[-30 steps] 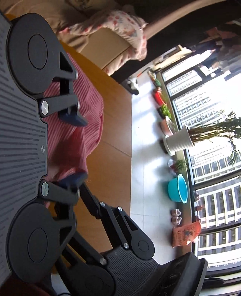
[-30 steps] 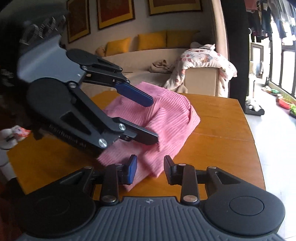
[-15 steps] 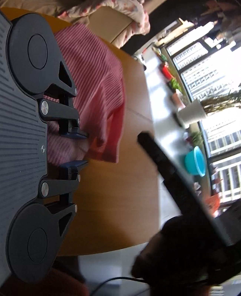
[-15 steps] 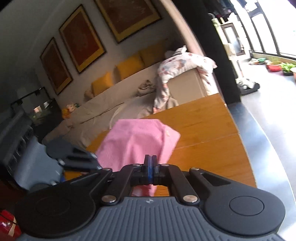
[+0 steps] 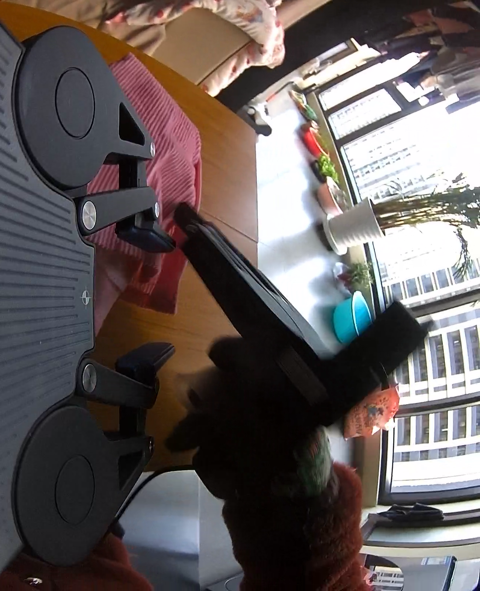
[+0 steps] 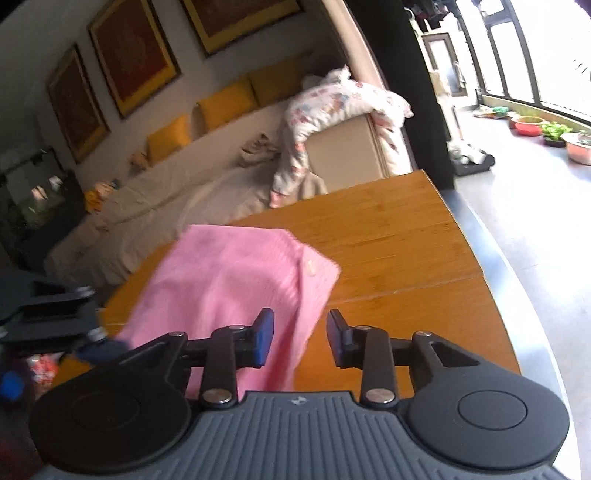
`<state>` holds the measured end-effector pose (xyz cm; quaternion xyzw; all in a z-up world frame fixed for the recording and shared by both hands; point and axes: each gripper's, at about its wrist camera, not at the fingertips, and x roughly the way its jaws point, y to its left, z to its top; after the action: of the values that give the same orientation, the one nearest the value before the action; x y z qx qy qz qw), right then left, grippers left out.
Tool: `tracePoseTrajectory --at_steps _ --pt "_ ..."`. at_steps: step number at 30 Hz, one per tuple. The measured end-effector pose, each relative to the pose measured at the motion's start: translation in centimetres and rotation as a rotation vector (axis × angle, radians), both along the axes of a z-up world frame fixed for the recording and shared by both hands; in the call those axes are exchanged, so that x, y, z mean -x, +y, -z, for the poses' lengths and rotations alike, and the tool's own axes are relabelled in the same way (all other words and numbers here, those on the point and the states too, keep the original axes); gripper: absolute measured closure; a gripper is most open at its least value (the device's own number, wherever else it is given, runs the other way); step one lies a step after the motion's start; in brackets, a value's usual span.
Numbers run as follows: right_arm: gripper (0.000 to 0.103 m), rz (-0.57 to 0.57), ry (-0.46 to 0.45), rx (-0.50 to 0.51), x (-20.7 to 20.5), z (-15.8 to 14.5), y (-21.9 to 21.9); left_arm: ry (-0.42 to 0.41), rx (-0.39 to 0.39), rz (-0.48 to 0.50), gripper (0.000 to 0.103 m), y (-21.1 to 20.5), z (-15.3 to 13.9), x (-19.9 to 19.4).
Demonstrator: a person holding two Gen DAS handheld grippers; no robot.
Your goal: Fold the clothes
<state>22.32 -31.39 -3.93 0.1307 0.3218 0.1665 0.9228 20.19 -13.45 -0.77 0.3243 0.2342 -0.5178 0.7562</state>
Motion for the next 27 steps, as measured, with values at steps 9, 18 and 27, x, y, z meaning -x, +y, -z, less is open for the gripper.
tracePoseTrajectory --at_steps 9,18,27 --pt "0.073 -0.124 0.029 0.056 0.7 0.7 0.8 0.169 0.004 -0.114 0.035 2.6 2.0 -3.5" --pt "0.102 -0.141 0.003 -0.185 2.8 0.0 -1.6 0.249 0.065 -0.128 0.029 3.4 2.3 -5.1" --pt "0.102 -0.226 -0.042 -0.119 2.8 -1.2 1.8 0.259 0.073 -0.122 0.024 3.8 2.0 -4.4"
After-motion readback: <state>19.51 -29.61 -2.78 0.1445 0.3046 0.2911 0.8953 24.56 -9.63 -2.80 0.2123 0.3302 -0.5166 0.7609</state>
